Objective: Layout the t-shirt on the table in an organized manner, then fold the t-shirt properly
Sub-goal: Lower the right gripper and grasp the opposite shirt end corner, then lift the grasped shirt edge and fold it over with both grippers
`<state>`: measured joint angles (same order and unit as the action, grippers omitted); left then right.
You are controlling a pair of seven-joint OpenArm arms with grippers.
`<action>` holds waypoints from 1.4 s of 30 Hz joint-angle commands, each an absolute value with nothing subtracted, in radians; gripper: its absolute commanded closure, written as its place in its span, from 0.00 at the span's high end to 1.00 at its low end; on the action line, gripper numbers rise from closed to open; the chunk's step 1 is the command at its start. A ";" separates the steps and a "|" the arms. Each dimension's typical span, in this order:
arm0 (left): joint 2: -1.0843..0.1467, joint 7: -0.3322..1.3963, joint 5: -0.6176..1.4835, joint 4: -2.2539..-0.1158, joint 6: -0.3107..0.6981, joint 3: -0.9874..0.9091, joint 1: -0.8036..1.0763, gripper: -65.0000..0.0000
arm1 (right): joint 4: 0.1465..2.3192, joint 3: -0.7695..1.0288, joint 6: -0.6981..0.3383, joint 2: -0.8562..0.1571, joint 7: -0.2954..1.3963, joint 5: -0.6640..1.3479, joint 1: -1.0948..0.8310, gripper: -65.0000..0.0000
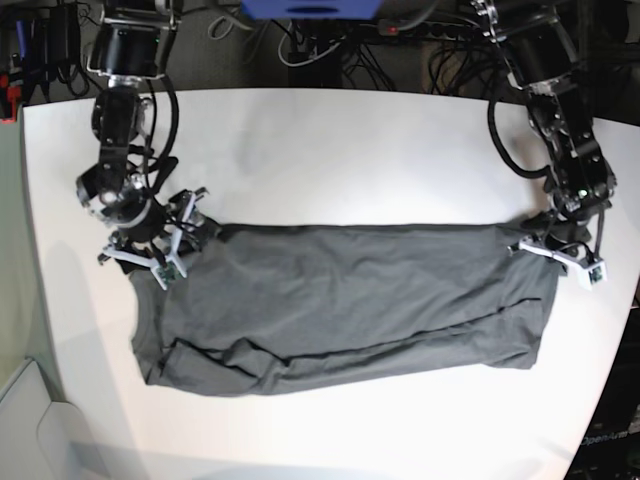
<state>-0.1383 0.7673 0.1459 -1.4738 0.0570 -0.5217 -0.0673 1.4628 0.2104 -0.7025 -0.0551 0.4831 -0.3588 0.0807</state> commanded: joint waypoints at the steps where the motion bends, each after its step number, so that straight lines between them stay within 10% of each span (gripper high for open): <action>1: -0.151 0.751 0.150 -1.495 0.061 -0.524 -0.087 0.00 | 1.458 0.213 -0.698 -0.064 0.467 -0.352 0.107 0.65; 13: -0.151 0.751 0.148 -1.495 0.061 -0.524 -0.087 0.00 | 1.334 0.205 -0.698 -0.061 0.466 -0.352 0.173 0.61; 20: -0.151 0.754 0.148 -1.497 0.061 -0.524 -0.087 0.00 | 1.339 0.171 -0.698 -0.062 0.469 -0.352 0.165 0.00; 42: -0.153 1.004 0.148 -1.920 0.067 -0.530 0.033 0.00 | 2.015 0.476 -0.698 -0.018 0.469 -0.114 -0.145 0.00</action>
